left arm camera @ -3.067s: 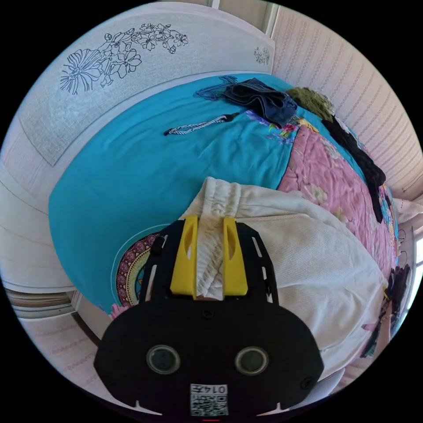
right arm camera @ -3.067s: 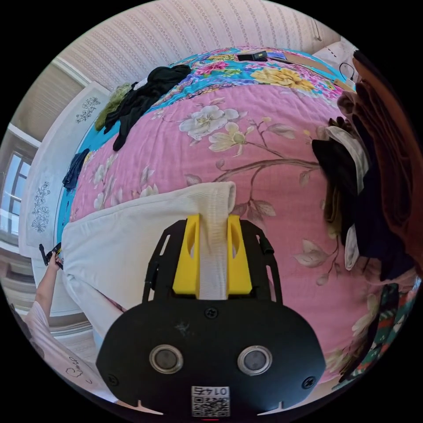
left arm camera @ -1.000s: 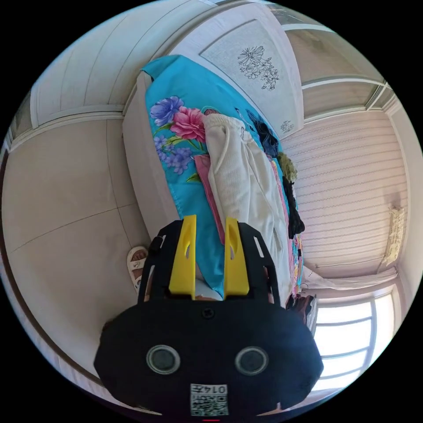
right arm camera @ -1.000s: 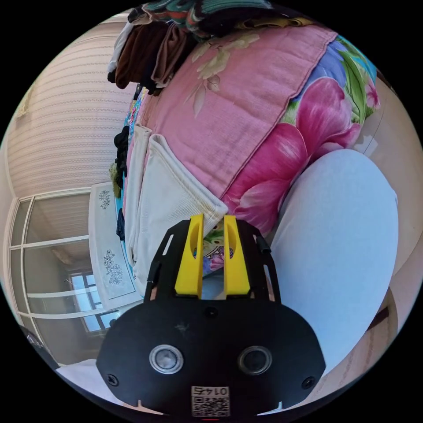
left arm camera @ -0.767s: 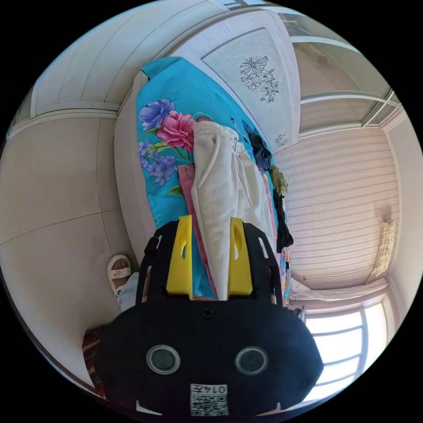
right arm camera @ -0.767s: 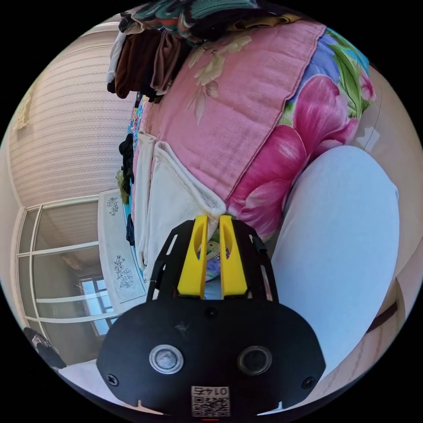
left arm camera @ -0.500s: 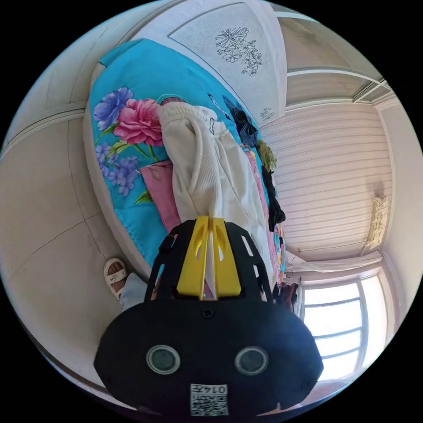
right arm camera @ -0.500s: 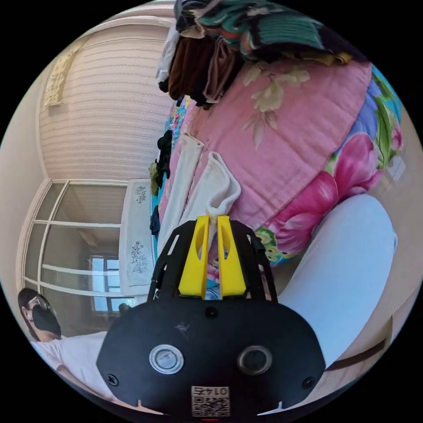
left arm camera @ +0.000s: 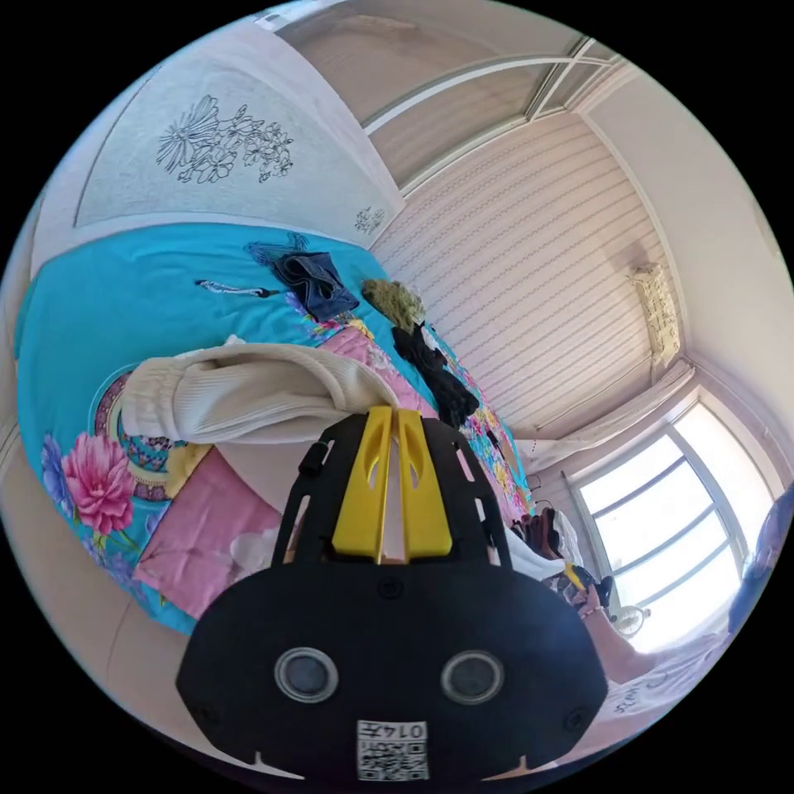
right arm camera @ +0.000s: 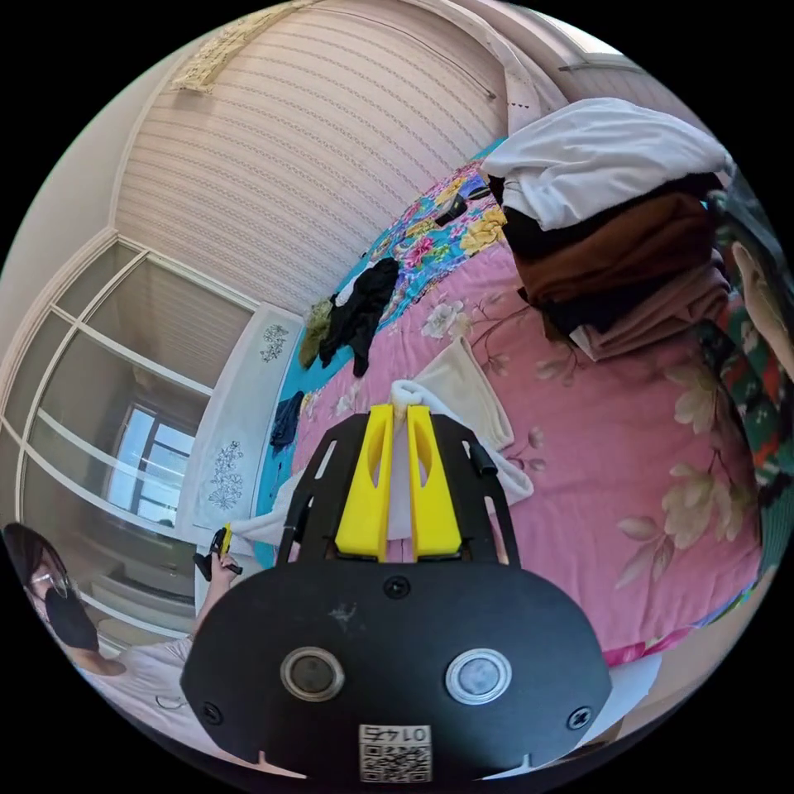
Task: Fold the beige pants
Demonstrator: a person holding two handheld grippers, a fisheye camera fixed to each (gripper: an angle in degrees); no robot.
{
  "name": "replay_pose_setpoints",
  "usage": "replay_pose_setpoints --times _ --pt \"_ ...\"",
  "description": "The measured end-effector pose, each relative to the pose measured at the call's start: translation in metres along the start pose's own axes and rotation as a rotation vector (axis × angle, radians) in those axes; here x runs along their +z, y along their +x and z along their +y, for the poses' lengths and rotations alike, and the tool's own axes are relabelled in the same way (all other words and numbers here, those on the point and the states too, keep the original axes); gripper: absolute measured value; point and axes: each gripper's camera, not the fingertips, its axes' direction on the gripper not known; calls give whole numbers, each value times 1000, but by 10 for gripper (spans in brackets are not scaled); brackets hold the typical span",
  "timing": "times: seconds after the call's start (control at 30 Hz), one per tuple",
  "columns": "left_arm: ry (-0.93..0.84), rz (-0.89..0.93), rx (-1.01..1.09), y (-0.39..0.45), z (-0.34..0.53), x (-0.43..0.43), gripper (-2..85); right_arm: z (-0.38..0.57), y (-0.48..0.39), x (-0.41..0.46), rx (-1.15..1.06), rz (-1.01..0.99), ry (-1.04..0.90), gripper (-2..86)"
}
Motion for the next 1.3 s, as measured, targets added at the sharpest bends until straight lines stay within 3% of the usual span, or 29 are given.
replay_pose_setpoints --times 0.23,0.4,0.53,0.73,0.93,1.1,1.17,1.3 --pt "-27 -115 -93 12 -60 93 67 -89 11 80 144 -71 -41 57" --pt "-47 -167 -108 -13 -37 86 85 -58 33 97 60 -31 -134 59" --pt "-4 -221 -262 -58 17 59 101 5 70 93 96 -42 -150 63" --pt "53 -181 -507 -105 67 47 132 52 109 97 320 -85 -32 97" --pt "54 -95 -468 -86 39 77 156 31 98 119 402 -131 88 133" --pt "42 -135 -465 -65 22 109 90 18 82 130 400 53 27 93" --pt "18 -204 -473 -51 20 112 34 14 83 125 387 24 -23 61" --pt "24 -170 -422 -33 14 94 3 12 87 104 359 -93 -35 32"
